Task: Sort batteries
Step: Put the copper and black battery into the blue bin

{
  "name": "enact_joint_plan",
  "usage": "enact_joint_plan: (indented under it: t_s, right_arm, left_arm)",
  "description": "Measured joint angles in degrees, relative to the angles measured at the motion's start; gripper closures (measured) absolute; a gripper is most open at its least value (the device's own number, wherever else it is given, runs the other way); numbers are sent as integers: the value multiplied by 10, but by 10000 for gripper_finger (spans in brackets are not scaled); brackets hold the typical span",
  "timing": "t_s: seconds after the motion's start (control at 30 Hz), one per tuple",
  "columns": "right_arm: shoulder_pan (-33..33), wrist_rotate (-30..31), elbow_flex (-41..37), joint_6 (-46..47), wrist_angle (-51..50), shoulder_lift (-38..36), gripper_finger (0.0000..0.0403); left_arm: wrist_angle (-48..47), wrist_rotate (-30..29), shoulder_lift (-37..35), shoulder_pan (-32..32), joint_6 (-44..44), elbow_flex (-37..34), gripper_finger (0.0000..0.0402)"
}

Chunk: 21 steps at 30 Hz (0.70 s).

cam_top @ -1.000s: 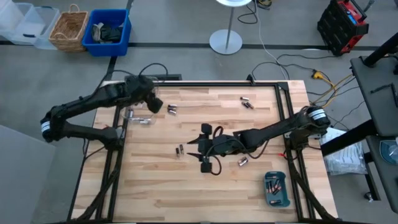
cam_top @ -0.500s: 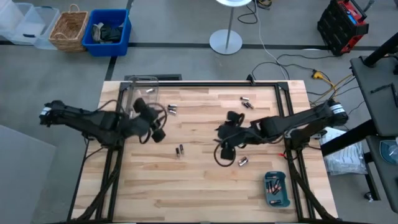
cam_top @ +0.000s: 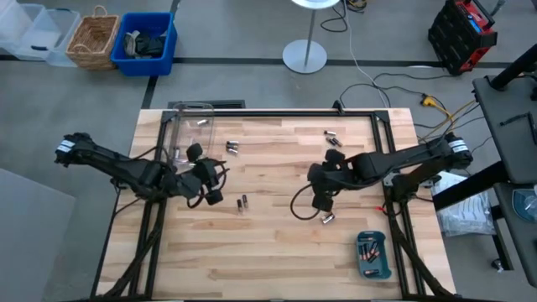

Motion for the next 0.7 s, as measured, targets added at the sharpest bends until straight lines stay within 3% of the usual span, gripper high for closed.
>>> enact_joint_plan:
  t_s: [0.2, 0.53, 0.7]
  right_arm:
    - [21, -126, -49, -37, 3, 3, 224]
    - [89, -150, -165, -18, 41, 5, 250]
    - [100, -119, -201, -25, 98, 5, 255]
  left_arm:
    - [2, -3, -6, 1, 22, 10, 315]
    - [2, -9, -8, 1, 48, 16, 315]
    - [0, -9, -7, 1, 38, 10, 315]
